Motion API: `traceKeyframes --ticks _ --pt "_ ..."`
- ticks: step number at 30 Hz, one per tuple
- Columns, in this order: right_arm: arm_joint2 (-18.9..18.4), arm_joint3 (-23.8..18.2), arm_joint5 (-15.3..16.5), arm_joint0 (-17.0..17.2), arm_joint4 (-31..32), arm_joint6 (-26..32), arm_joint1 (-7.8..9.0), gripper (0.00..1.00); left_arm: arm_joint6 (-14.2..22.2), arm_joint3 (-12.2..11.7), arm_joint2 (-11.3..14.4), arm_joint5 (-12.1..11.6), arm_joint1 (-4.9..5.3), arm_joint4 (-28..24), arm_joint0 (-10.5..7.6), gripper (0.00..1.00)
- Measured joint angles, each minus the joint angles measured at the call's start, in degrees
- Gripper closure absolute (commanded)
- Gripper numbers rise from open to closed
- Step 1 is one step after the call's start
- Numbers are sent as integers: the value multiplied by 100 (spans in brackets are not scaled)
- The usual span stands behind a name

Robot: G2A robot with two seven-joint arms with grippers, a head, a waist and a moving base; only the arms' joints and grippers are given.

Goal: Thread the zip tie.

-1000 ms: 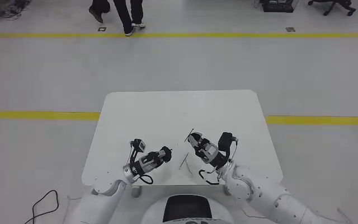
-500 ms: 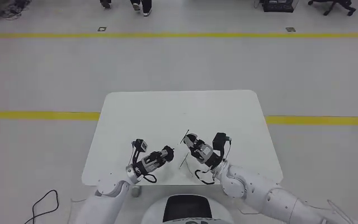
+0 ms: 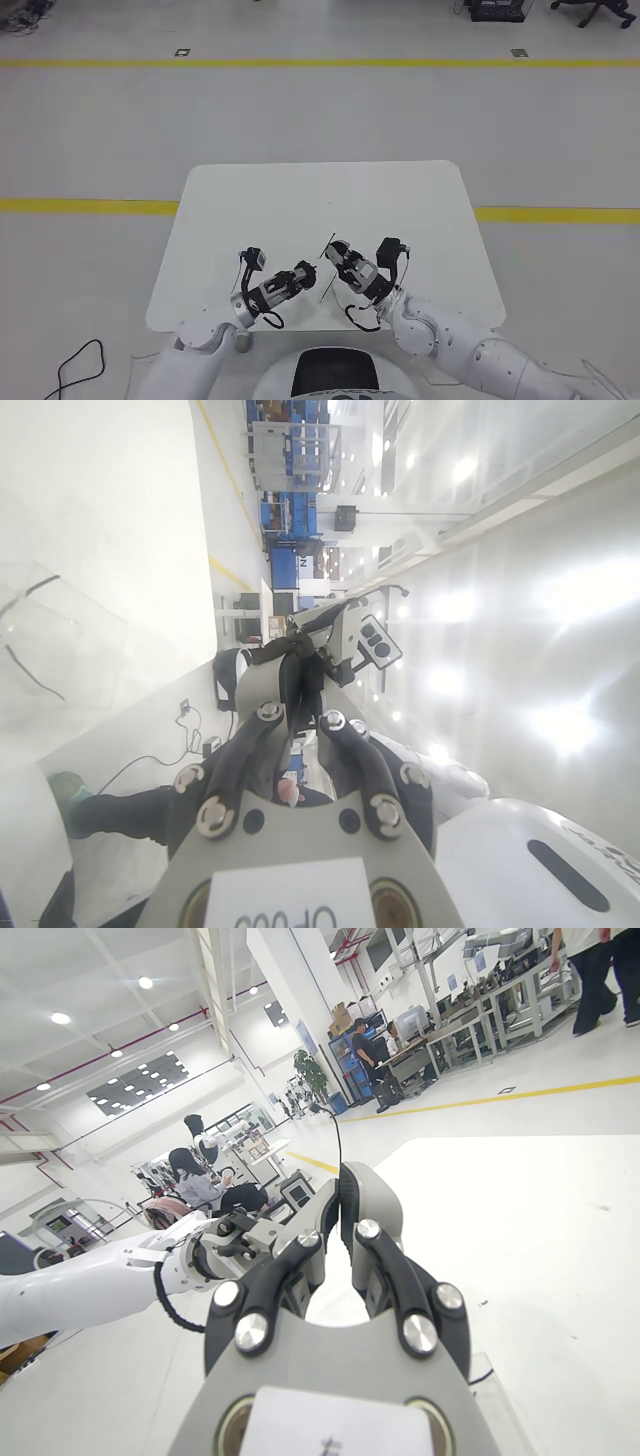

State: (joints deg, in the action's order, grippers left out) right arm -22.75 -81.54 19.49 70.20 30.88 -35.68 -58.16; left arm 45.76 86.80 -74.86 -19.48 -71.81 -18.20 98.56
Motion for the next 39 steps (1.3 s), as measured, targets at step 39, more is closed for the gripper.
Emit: traceKeyframes --ticks 39 --pt "-685 -181 -1 550 432 429 -232 100 120 81 -428 0 -417 256 202 100"
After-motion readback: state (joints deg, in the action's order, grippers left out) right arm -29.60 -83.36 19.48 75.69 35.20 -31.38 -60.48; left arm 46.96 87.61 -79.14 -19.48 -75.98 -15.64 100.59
